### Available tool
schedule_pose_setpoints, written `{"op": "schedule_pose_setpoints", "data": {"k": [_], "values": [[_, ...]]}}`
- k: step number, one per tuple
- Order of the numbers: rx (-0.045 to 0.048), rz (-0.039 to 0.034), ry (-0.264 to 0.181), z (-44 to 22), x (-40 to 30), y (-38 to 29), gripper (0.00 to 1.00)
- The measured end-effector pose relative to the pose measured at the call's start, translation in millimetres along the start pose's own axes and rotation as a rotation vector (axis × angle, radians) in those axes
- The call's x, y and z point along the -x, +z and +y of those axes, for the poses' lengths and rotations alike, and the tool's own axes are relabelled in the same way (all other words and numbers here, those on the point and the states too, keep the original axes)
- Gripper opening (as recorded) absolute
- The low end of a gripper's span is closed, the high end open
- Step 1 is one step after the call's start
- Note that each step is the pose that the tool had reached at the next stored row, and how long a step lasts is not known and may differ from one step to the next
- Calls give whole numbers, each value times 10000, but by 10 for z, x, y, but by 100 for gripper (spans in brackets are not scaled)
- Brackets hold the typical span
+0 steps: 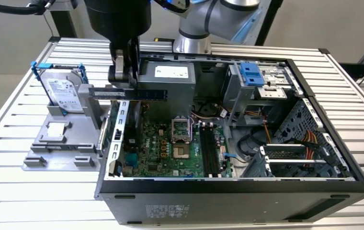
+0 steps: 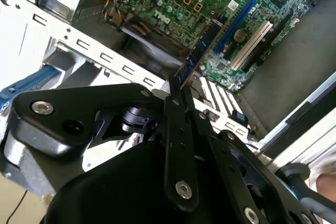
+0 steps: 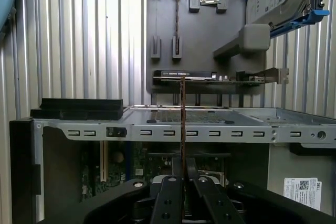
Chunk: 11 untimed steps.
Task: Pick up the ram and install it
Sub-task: 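Pick up the ram and move it above insertion slot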
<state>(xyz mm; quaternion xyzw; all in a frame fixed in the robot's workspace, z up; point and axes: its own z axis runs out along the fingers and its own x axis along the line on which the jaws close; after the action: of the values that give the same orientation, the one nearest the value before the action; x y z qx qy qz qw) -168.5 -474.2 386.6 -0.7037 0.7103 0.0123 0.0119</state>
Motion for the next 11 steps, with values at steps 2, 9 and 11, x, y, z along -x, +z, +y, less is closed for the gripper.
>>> {"op": "schedule_pose_setpoints", "data": {"k": [2, 9, 11], "values": [[0, 0, 0, -15, 1, 0, 0], [1, 0, 0, -89, 1, 0, 0], [0, -1, 0, -108, 1, 0, 0]]}}
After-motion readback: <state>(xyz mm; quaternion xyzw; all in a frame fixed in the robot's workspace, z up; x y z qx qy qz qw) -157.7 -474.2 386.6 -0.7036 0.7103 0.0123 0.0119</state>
